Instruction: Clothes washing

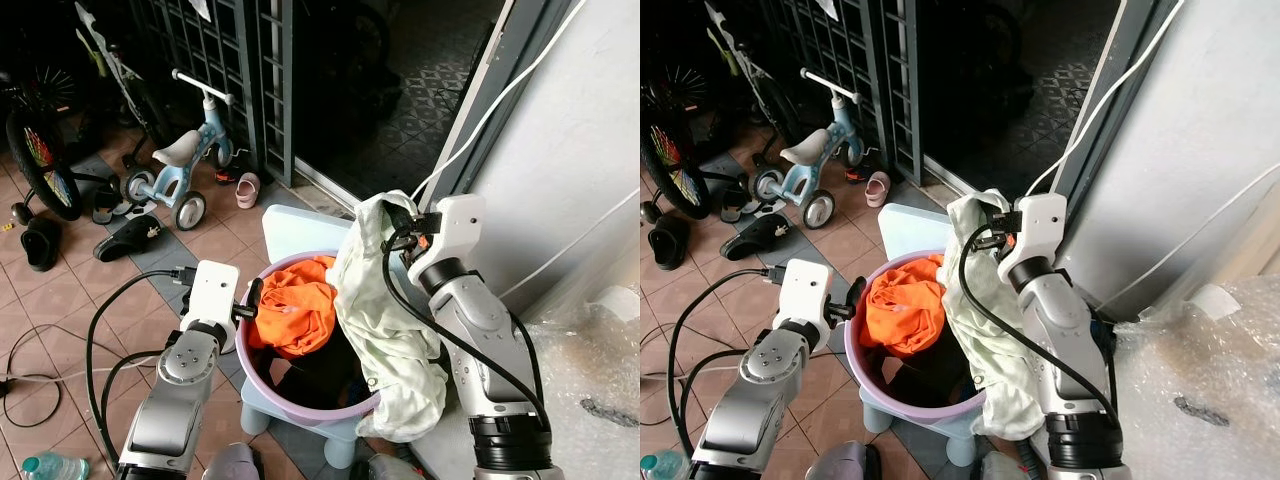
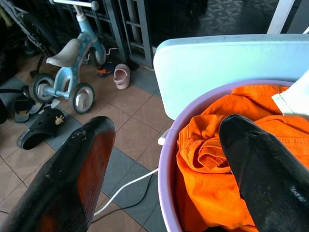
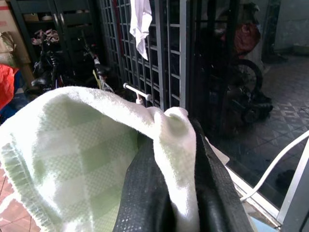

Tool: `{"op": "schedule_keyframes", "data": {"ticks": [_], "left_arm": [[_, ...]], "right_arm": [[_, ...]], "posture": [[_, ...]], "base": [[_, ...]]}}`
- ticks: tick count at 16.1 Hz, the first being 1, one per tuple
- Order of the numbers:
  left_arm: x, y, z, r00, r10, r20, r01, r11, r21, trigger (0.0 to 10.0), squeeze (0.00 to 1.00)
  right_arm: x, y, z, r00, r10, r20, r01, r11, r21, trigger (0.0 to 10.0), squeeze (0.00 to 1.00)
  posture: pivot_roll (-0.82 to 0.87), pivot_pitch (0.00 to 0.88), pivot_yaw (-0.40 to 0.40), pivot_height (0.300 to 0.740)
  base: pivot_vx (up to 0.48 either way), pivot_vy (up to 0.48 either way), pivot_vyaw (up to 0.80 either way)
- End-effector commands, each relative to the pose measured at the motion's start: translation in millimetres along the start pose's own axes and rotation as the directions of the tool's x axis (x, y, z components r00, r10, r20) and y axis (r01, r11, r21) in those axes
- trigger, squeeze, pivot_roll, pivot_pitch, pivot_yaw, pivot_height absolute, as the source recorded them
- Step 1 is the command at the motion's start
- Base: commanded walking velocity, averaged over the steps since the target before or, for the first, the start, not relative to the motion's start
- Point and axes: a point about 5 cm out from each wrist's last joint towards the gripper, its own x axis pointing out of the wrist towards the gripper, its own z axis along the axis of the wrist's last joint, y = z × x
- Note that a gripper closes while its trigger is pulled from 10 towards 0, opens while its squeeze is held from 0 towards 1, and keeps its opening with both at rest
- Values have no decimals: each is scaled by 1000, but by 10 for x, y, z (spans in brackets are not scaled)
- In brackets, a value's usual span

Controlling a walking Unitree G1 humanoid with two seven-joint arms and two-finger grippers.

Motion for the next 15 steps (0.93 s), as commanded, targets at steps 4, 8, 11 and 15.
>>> {"op": "schedule_keyframes", "data": {"ticks": [4,8,11,15], "left_arm": [[-2,27,47,1000,14,14,-14,1000,2,10000,0],[-6,37,56,1000,20,15,-20,1000,-1,10000,0],[-5,43,59,1000,23,13,-23,1000,-3,10000,0],[1,42,66,1000,21,14,-21,1000,-3,10000,0]], "right_arm": [[59,16,43,1000,6,12,-6,1000,-5,0,0],[39,-61,36,1000,-29,8,29,999,-18,0,0],[30,-73,23,999,-42,3,42,999,-13,0,0],[30,-48,12,999,-37,-1,37,999,-18,745,0]], "posture": [[-1,24,-22,740],[-7,42,-16,740],[-10,47,-12,740],[-12,49,-9,740]], "base": [[-343,0,0],[-454,0,0],[-480,0,0],[-480,0,0]]}}
